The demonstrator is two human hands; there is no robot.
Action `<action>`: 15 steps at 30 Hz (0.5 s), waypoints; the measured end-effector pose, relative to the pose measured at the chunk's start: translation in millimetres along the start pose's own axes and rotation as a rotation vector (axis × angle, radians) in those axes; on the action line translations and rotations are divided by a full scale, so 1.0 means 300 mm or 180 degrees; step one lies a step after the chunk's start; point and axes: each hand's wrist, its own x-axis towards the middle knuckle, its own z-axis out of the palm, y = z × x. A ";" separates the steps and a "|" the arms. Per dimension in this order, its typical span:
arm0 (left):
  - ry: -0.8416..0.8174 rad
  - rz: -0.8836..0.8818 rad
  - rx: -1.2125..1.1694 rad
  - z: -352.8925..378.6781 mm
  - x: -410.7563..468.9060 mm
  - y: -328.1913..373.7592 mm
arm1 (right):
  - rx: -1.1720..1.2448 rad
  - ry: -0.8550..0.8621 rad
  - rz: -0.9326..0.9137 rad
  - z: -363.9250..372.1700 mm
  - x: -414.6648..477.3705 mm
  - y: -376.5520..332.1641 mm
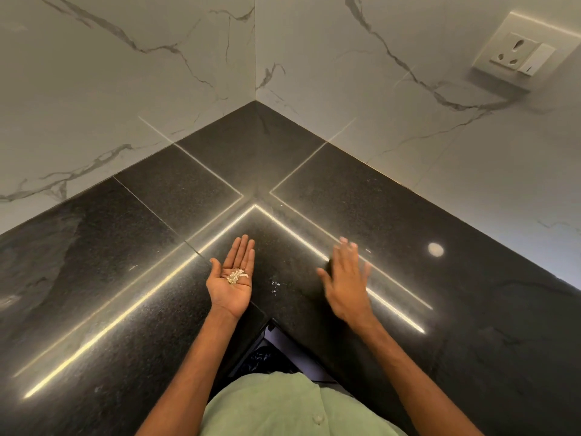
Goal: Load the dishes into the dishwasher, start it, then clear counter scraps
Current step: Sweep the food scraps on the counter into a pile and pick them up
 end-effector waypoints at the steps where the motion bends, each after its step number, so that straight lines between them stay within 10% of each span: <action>1: -0.0007 0.0038 -0.0013 -0.003 -0.002 0.014 | -0.0168 -0.0165 0.0363 0.011 -0.024 0.073; 6: 0.0008 0.0219 -0.0040 -0.004 -0.002 0.050 | -0.0224 -0.0410 0.0434 0.072 -0.033 0.105; 15: 0.0103 0.0251 0.0032 -0.004 -0.009 0.055 | -0.0346 -0.1070 -0.1854 0.087 0.072 -0.075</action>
